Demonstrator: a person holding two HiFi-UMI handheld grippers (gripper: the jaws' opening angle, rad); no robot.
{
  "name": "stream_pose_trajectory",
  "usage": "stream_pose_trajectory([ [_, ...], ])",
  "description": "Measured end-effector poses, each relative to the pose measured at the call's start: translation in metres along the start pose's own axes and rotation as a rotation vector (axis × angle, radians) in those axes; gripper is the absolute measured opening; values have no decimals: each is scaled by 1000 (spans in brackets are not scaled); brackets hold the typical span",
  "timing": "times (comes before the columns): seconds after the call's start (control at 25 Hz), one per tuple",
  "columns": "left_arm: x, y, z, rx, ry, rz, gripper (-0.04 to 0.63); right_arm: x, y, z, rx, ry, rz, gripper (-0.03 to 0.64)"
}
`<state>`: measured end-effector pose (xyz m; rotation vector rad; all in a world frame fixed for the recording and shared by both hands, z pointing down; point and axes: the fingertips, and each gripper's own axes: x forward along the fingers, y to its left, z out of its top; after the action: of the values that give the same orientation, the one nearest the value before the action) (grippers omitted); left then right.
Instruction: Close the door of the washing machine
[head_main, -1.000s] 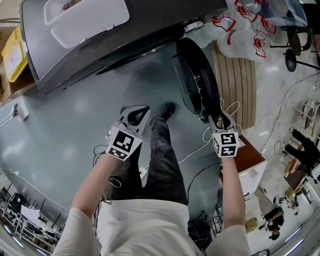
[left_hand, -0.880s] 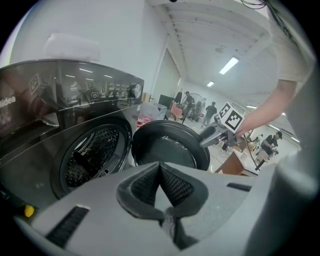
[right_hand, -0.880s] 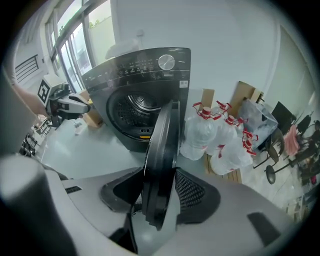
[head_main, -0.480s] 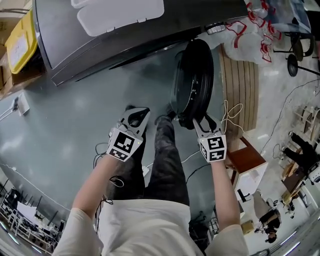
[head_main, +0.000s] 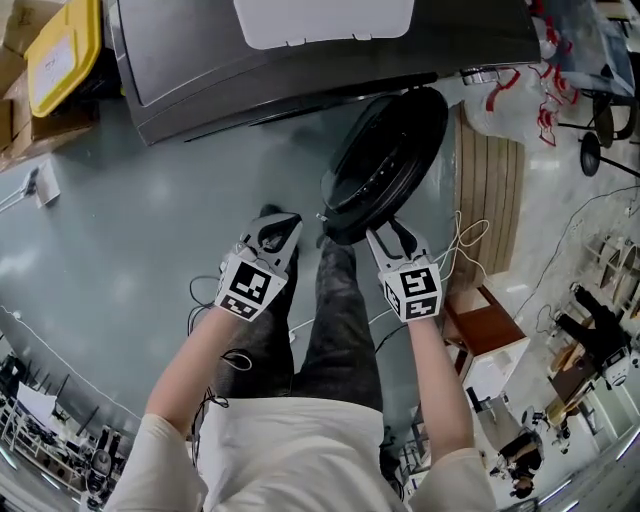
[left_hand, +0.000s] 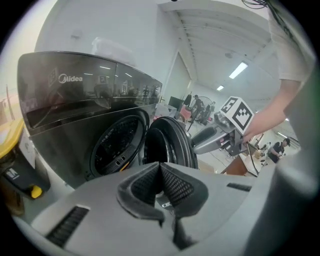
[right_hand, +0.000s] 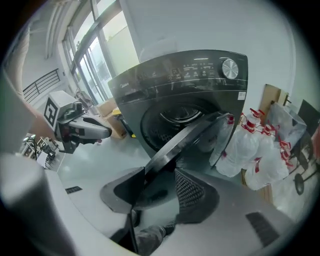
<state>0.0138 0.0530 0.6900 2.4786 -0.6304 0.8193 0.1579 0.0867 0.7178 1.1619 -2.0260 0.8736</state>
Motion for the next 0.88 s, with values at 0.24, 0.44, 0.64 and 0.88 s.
stream_pose_trajectory([
  [0.24,-12,16,-13,-34,-12,36,8,29,21,30,-29,-41,38,198],
  [0.44,-19,25,-22,-64,-19,62,8,51,34,53,-71,-69,36,195],
  [0.64,-26,31,-26,-80,-29,78,8,75,49,70,-233,-55,12,181],
  [0.88,-34,45,-32,-107,-44,104,8,101,57,99,-233,-91,9,181],
])
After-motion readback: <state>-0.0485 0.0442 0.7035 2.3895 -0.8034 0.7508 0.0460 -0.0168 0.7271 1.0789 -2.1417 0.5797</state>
